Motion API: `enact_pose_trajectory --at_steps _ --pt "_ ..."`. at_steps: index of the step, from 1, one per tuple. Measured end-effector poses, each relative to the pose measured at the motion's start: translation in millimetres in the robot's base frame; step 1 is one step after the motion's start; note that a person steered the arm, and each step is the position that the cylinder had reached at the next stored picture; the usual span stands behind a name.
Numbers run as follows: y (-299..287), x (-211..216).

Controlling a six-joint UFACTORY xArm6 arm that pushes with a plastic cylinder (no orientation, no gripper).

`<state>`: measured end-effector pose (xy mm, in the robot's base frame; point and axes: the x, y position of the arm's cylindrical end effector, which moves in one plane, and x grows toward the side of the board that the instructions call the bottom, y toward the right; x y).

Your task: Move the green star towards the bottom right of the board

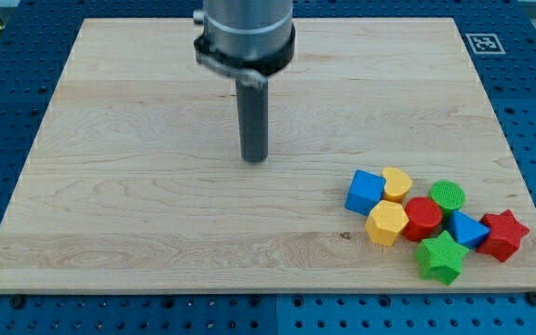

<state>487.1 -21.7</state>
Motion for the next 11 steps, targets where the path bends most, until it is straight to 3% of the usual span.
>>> enact_pose_trajectory --at_steps 1,5,7,10,11 --pt "14 130" --pt "33 131" --pt "169 131" --pt "158 131" --pt "113 131"
